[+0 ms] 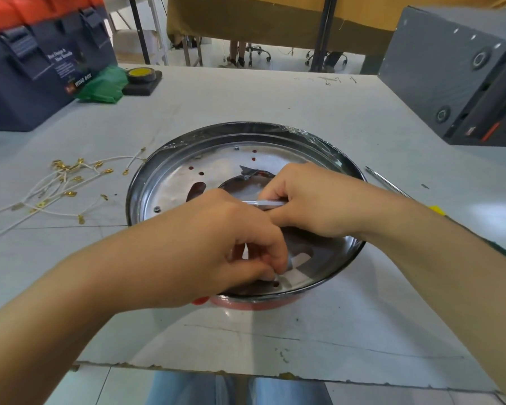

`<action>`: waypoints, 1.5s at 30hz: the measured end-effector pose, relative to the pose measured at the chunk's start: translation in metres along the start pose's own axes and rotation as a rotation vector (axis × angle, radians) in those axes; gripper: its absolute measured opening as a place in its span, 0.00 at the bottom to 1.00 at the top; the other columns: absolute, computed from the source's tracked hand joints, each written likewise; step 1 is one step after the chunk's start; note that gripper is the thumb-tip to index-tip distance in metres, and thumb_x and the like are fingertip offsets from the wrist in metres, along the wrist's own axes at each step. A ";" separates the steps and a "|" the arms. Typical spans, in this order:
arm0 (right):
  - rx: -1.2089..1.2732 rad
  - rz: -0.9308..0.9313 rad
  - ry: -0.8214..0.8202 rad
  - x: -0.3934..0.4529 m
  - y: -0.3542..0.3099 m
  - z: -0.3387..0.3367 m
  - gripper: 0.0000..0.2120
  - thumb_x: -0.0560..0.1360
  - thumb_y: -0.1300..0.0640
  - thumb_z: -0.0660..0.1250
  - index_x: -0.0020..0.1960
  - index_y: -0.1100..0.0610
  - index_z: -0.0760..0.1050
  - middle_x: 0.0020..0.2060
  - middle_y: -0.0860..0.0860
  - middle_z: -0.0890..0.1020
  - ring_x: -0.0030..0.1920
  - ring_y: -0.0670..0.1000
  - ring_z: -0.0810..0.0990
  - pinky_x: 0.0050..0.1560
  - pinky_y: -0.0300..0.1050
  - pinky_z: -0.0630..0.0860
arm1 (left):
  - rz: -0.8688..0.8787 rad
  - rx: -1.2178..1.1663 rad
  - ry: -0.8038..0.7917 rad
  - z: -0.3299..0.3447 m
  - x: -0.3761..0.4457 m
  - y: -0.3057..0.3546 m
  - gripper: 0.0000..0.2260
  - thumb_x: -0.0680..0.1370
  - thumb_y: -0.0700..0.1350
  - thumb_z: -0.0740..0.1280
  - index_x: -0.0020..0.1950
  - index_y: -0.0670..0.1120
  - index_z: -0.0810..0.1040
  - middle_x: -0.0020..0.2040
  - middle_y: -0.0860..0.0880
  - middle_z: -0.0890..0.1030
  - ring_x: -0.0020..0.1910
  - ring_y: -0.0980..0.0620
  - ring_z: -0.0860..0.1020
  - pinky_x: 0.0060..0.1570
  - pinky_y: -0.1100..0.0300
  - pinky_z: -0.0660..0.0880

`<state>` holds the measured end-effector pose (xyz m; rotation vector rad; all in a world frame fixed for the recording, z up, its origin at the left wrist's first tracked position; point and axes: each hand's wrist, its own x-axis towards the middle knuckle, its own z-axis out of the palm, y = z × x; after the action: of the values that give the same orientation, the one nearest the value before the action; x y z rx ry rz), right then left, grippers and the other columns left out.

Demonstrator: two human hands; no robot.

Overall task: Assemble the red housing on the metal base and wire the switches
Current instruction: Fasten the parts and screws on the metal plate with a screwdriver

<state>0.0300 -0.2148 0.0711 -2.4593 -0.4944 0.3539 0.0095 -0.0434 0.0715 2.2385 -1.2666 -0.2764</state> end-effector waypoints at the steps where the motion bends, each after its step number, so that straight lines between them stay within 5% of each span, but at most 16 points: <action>1: -0.002 -0.004 -0.001 0.000 0.000 0.000 0.21 0.72 0.59 0.69 0.22 0.52 0.69 0.16 0.43 0.69 0.22 0.42 0.68 0.24 0.30 0.63 | 0.009 0.005 -0.004 0.000 0.000 0.000 0.04 0.72 0.49 0.67 0.43 0.54 0.82 0.37 0.56 0.81 0.35 0.55 0.79 0.39 0.58 0.76; 21: 0.015 -0.021 0.008 -0.001 0.003 0.001 0.22 0.72 0.58 0.69 0.21 0.52 0.69 0.15 0.42 0.69 0.21 0.40 0.69 0.23 0.28 0.63 | 0.003 -0.096 -0.025 0.001 0.002 0.000 0.04 0.72 0.47 0.69 0.43 0.51 0.84 0.38 0.58 0.82 0.40 0.59 0.81 0.43 0.65 0.75; 35: -0.003 0.000 0.010 -0.001 0.002 0.001 0.21 0.73 0.57 0.69 0.23 0.53 0.69 0.16 0.43 0.70 0.21 0.41 0.68 0.22 0.29 0.62 | -0.029 -0.097 -0.056 0.001 0.005 -0.001 0.07 0.72 0.46 0.73 0.40 0.59 0.81 0.38 0.56 0.82 0.41 0.53 0.80 0.42 0.54 0.76; 45: -0.005 -0.001 0.015 -0.001 0.002 0.002 0.18 0.73 0.56 0.69 0.26 0.53 0.73 0.17 0.43 0.71 0.22 0.43 0.66 0.22 0.30 0.62 | -0.047 -0.103 -0.050 0.003 0.005 -0.005 0.03 0.70 0.48 0.74 0.40 0.57 0.82 0.35 0.58 0.80 0.39 0.56 0.79 0.40 0.59 0.75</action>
<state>0.0292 -0.2159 0.0683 -2.4648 -0.4911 0.3334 0.0145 -0.0467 0.0673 2.1878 -1.1990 -0.4085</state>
